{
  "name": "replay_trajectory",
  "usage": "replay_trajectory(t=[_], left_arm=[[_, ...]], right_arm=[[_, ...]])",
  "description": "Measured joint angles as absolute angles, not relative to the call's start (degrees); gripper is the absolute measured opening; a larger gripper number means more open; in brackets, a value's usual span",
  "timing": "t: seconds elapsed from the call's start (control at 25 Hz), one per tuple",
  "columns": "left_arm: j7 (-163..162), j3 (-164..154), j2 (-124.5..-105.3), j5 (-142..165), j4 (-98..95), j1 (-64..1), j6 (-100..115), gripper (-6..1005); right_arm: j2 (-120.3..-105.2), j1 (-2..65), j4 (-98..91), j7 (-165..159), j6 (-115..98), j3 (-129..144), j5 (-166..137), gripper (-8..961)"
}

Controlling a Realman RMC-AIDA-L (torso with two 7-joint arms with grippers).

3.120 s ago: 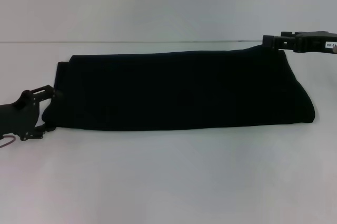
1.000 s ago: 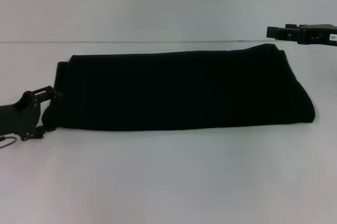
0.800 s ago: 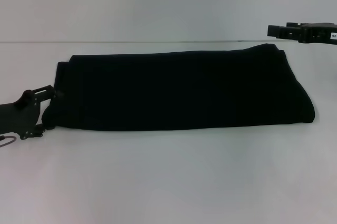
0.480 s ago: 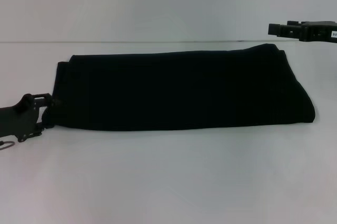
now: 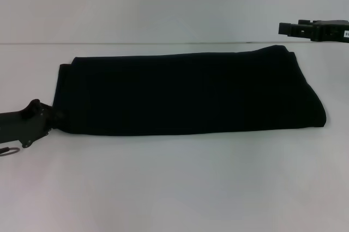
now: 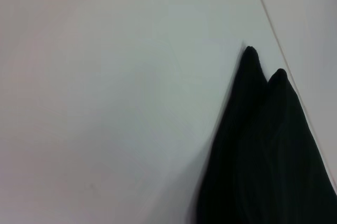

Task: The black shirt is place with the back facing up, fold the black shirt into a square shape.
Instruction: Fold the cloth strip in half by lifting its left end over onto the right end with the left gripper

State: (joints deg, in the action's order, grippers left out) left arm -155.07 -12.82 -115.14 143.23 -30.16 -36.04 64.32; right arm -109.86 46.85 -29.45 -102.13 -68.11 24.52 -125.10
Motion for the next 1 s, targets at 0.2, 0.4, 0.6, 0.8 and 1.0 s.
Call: replay_trajectory(t=[0.2,0.4,0.6,0.8,1.0], left_arm=[[-153.8,-13.4,-115.15,143.2,-30.4,-35.7,64.0,83],[-148.1,-13.1,-115.14,143.1,-31.9,-34.6,64.8,27],[-139.5,-12.2,-115.48,142.7,-35.4,-33.0,68.4,27],[-134.9,-12.1,-115.98,143.1,-42.8,-30.4,70.4,28],[-134.4,-11.8,-115.22,146.4,-49.4,-28.1,71.1,28]], right_arm=[[-109.86,46.8,-29.4,-102.1,-68.1,24.5,-125.1,764],[-109.96,47.0,-29.4,-102.1,-68.1,24.5,-125.1,764],[-110.53,47.2,-29.4,-102.1,-67.6,24.7,-123.9,763],[-111.73,47.4,-29.4,-102.1,-65.2,25.1,-122.9,762],[-112.68,48.0,-29.2,-101.8,-63.1,25.1,-122.9,763]])
